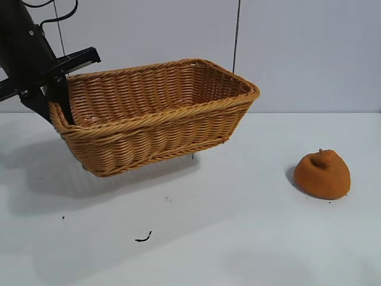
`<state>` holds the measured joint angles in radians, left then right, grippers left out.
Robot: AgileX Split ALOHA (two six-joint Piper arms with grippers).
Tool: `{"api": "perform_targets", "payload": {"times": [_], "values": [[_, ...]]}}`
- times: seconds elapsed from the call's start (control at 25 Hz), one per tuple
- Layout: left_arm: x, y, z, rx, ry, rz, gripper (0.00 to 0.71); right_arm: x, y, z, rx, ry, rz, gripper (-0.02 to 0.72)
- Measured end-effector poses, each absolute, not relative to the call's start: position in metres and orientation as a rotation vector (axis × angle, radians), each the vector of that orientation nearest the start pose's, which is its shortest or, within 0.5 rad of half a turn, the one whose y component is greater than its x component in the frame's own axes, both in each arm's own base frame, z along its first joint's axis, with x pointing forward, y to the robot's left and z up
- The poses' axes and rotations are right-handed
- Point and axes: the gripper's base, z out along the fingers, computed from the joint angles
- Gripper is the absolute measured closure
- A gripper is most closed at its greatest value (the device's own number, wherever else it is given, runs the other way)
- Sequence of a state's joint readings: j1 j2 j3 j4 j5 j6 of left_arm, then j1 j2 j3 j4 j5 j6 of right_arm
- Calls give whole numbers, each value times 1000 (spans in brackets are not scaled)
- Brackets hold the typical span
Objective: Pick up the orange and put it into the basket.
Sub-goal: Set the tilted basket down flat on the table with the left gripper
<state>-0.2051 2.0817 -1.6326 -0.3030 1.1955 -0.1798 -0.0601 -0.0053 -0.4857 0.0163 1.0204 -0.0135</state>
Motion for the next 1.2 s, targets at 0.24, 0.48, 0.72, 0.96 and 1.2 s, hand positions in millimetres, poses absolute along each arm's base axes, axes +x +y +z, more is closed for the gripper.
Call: {"api": "perform_targets", "payload": {"times": [0.24, 0.48, 0.72, 0.96, 1.2], "values": [[406, -110, 184, -82, 3163, -436, 620, -2, 1, 277, 47, 2011, -28, 29], [415, -111, 165, -95, 3132, -427, 620, -2, 1, 277, 47, 2011, -27, 29], [419, -112, 134, -76, 3182, -421, 620, -2, 1, 277, 47, 2011, -27, 29], [420, -112, 133, -55, 3179, -427, 620, -2, 1, 277, 48, 2011, -26, 29], [421, -114, 132, -66, 3170, -447, 283, -2, 1, 277, 49, 2011, -26, 29]]}}
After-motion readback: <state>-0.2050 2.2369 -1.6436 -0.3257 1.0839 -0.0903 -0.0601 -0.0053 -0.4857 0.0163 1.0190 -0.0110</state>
